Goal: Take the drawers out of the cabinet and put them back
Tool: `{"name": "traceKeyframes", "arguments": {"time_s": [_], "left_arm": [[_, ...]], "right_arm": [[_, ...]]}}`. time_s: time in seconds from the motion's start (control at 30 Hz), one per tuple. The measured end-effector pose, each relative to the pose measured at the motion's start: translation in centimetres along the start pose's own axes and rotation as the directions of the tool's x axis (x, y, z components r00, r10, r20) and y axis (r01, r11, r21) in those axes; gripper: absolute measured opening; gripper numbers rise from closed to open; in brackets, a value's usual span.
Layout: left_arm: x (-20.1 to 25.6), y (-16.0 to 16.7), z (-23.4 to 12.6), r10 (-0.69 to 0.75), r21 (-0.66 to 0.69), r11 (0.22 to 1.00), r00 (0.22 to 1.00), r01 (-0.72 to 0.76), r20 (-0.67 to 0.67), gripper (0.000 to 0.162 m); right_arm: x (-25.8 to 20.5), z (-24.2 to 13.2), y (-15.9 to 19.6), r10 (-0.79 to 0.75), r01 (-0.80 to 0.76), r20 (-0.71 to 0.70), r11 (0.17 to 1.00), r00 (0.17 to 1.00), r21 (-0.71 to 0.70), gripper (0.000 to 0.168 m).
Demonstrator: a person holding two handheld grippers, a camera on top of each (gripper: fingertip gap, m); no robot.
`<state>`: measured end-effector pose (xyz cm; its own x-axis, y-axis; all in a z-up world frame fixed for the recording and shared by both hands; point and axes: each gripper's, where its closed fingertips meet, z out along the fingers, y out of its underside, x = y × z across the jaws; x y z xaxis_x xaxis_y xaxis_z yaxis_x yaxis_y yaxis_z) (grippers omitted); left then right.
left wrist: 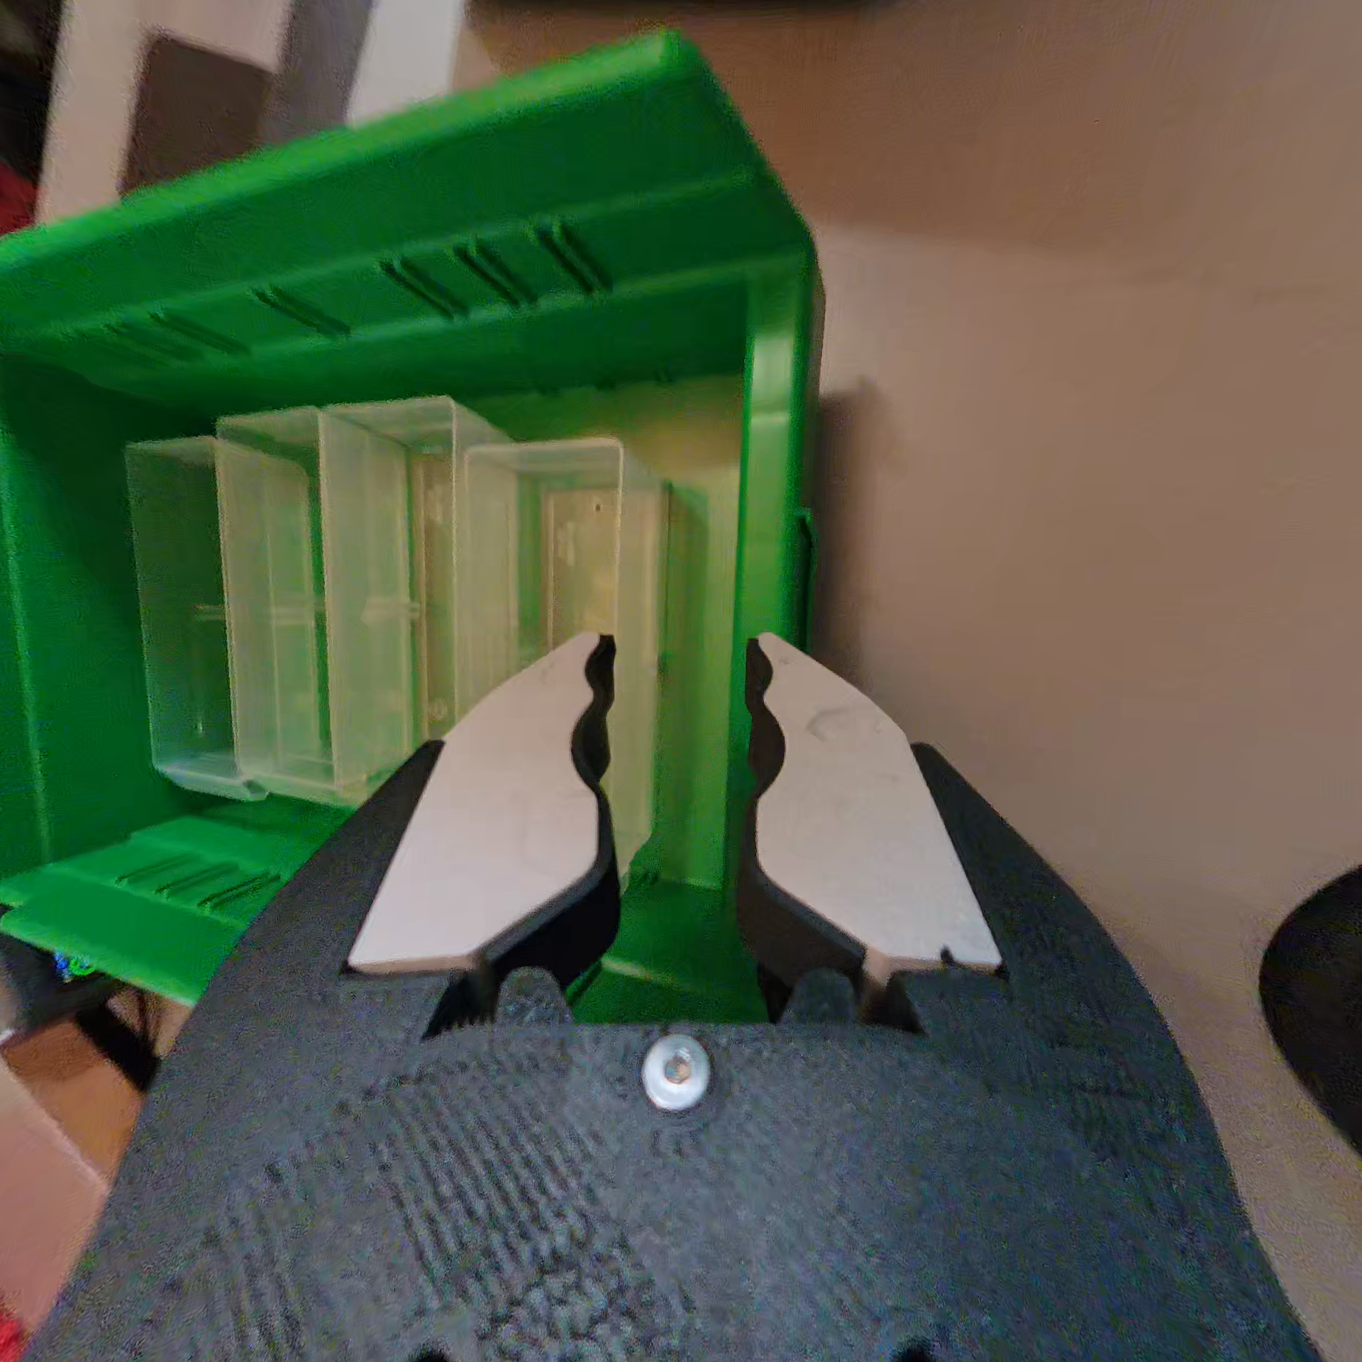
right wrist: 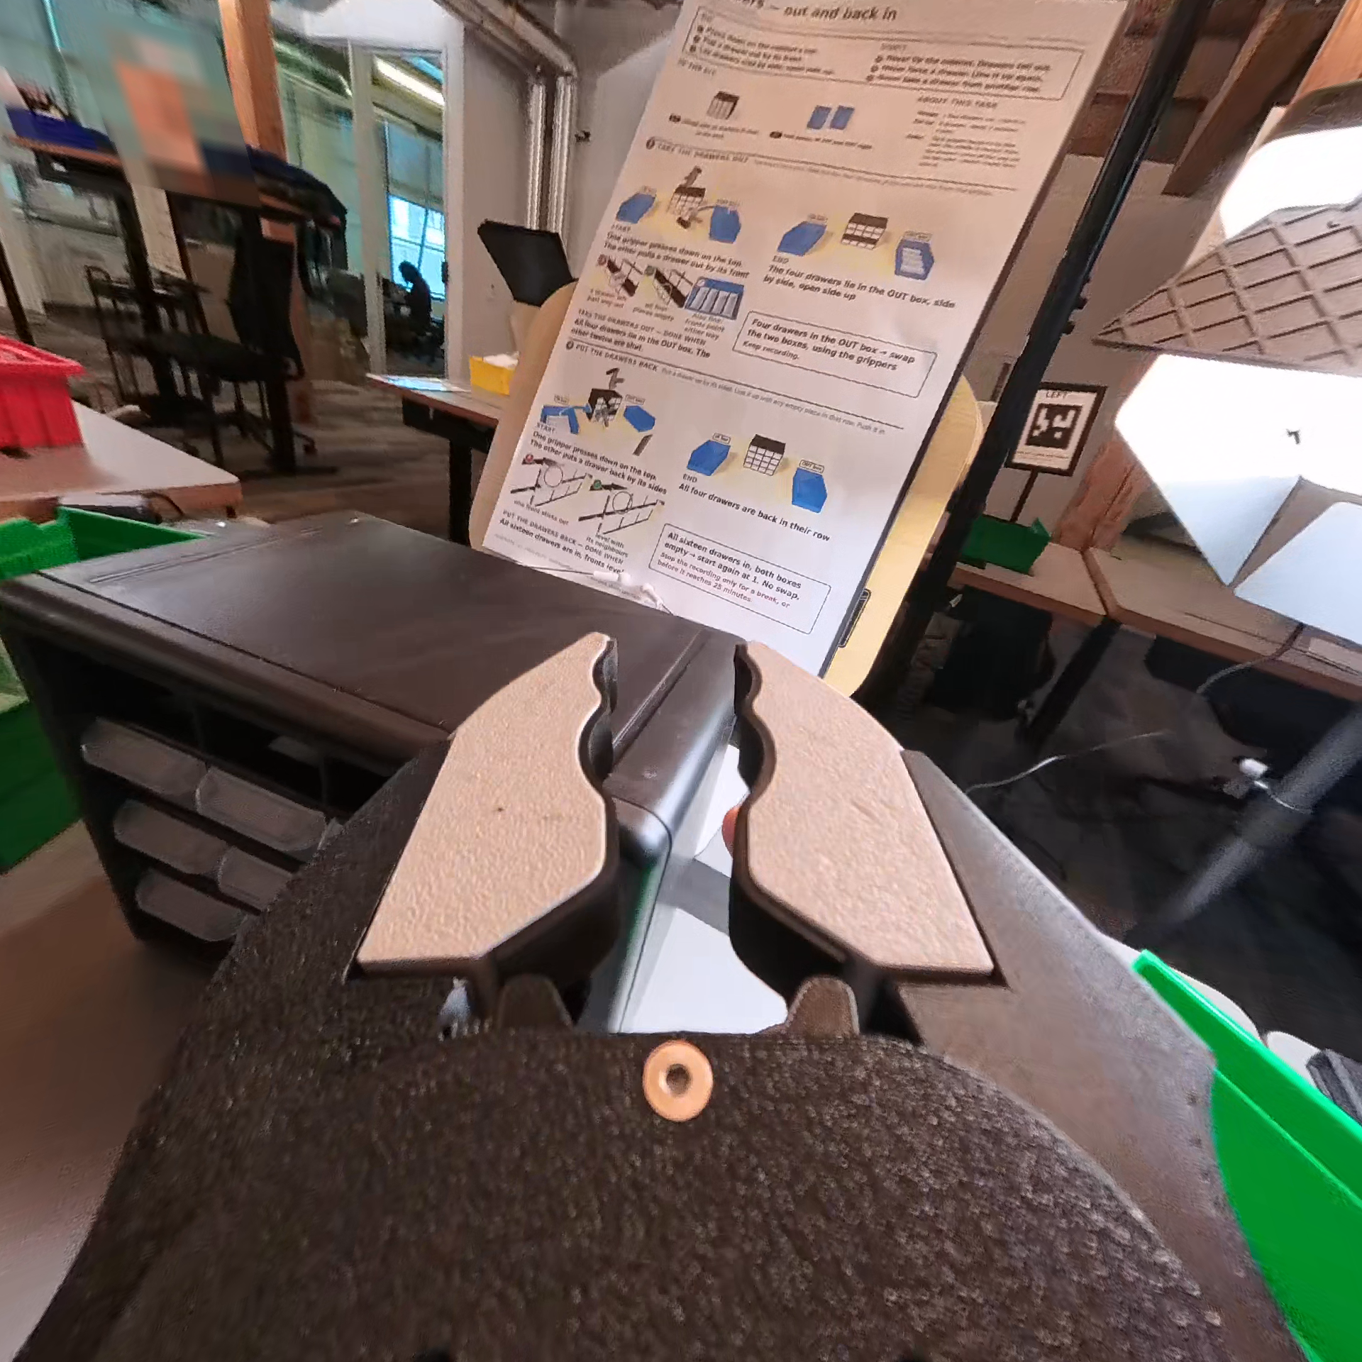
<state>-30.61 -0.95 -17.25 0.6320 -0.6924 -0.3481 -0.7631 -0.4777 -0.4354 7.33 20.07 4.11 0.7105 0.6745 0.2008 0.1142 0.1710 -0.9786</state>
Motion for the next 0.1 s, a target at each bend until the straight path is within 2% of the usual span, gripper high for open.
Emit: {"name": "traceKeyframes", "arguments": {"time_s": [0.03, 0.1], "left_arm": [[-0.16, 0.51, -0.11, 0.006, -0.037, 0.999, 1.000, -0.006, -0.017, 0.034], [-0.31, 0.83, -0.96, 0.013, -0.066, 0.998, 0.998, -0.017, -0.056, 0.032]], "right_arm": [[0.09, -0.16, -0.11, -0.007, 0.007, -0.003, 1.000, 1.000, 0.003, 0.030], [0.30, -0.52, -0.32, -0.034, 0.034, -0.017, 0.999, 0.999, 0.003, 0.029]]}}
